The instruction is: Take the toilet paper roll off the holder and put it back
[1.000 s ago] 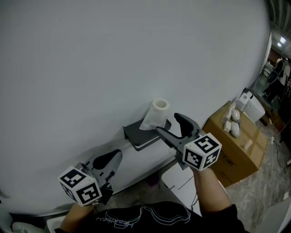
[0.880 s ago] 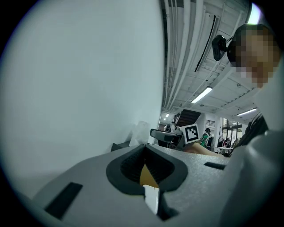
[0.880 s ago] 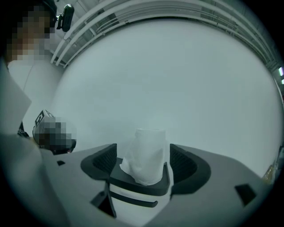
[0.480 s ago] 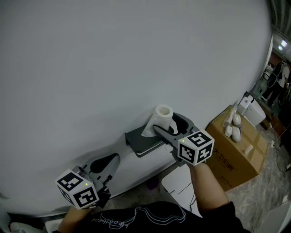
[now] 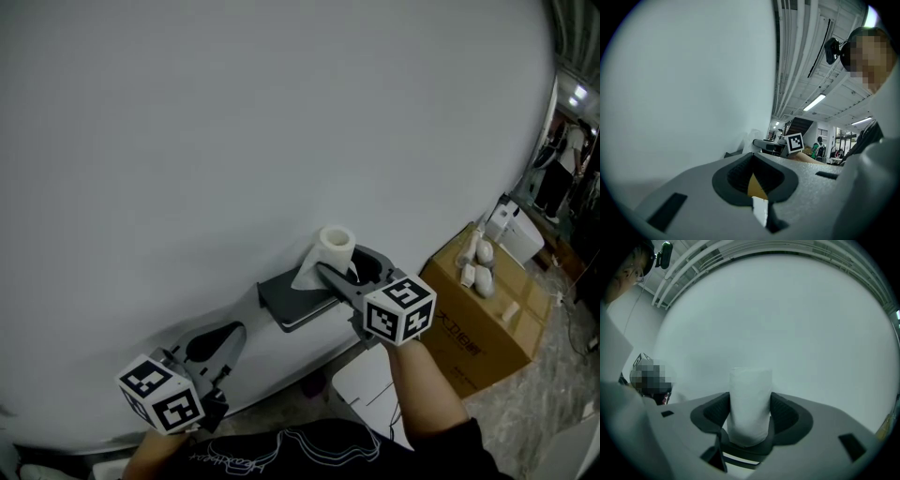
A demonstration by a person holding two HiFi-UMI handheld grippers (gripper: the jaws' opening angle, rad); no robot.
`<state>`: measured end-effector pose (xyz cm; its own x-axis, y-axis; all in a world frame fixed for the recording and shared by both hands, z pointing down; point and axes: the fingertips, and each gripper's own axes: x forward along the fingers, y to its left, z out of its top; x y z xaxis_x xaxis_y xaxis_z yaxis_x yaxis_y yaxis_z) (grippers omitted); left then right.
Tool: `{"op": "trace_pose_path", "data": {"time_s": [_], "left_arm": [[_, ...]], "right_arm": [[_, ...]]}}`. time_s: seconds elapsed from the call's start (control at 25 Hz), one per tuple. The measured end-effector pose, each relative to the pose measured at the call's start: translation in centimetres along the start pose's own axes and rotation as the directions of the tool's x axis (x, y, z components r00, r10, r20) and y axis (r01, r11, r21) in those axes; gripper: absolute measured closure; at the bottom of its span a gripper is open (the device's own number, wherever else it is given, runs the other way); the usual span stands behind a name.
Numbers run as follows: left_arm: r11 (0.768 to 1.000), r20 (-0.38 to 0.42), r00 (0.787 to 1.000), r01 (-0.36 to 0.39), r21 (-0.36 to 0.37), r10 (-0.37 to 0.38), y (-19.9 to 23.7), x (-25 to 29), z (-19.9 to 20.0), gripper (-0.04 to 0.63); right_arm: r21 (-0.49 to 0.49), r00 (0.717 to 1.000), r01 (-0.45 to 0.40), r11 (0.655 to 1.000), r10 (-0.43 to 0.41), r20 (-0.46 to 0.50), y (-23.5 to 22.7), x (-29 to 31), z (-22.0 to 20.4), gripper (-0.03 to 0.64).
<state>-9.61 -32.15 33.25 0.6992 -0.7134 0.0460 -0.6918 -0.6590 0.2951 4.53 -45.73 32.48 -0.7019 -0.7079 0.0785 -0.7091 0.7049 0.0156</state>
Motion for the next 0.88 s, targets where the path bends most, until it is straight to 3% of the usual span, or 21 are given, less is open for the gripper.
{"op": "trace_pose_path", "data": {"time_s": [0.52, 0.88], "left_arm": [[1.000, 0.015, 1.000, -0.003, -0.009, 0.003, 0.1, -0.5, -0.2, 0.589], [1.000, 0.033, 0.999, -0.016, -0.017, 0.017, -0.9, -2.2, 0.1, 0.589]], "right_arm": [[-0.008, 1.000, -0.004, 1.000, 0.004, 0.011, 0.2, -0.3, 0.3, 0.350], [-0.007, 0.997, -0.004, 1.000, 0.004, 0.081, 1.7, -2.4, 3.6, 0.350]]}}
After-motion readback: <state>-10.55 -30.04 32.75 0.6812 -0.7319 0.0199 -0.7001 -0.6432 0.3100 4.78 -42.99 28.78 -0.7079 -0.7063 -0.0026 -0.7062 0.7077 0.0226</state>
